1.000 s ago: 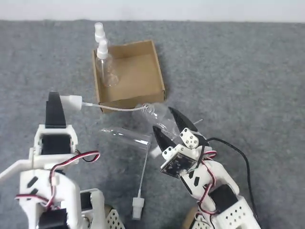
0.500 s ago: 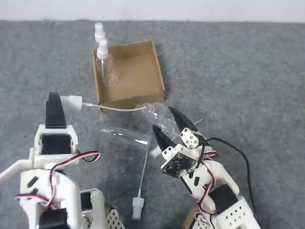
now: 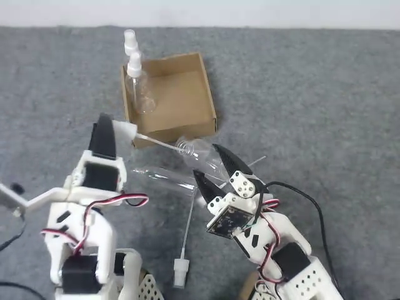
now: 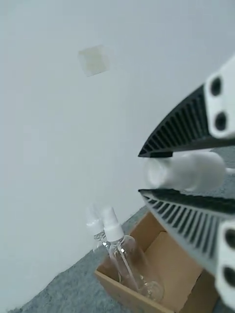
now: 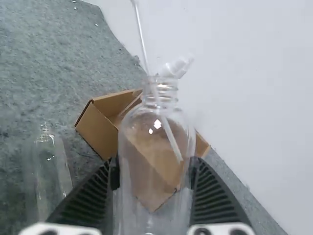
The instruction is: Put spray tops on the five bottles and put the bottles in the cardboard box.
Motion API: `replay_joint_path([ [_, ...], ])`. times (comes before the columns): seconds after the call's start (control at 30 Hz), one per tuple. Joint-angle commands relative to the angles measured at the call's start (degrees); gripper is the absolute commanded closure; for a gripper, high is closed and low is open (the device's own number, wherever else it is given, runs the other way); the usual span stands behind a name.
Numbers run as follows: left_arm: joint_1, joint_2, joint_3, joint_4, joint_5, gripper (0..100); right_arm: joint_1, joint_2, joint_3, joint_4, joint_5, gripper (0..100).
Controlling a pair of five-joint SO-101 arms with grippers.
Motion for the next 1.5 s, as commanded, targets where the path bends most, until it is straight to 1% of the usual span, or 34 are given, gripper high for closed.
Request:
replay_joint_path([
  [0.0, 3.0, -0.4, 0.8, -3.1, -2.5, 99, -0.7, -1.3, 0.4, -0.9, 0.5, 99.1],
  [0.53, 15.8, -0.4, 5.0, -3.3, -9.9, 99, -2.2, -1.3, 0.4, 0.7, 0.4, 99.1],
  [0.77, 19.6, -0.4, 6.0, -3.2, -12.4, 99, -2.2, -1.2, 0.4, 0.7, 0.4, 99.1],
  [0.93, 20.3, -0.4, 6.5, -3.2, -13.5, 99, -2.0, -1.1, 1.4, 1.5, 0.3, 99.1],
  [1.0, 20.6, -0.4, 6.5, -3.2, -15.7, 99, -1.9, -1.1, 1.4, 1.5, 0.2, 99.1],
  [1.07, 22.3, -0.4, 6.5, -3.1, -17.5, 99, -1.9, -1.1, 1.3, 1.5, -1.0, 99.1],
  [1.23, 24.9, -0.4, 6.0, -0.1, -19.5, 98, -1.8, -1.1, 1.3, 1.5, -2.0, 99.1],
  [1.33, 24.8, -0.4, 5.8, 0.1, -19.5, 92, -1.8, -1.1, 1.3, 1.5, -2.0, 99.1],
  [1.47, 25.0, -0.4, 4.5, 3.0, -19.3, 76, -1.8, -1.2, 1.3, 2.6, -2.1, 99.1],
])
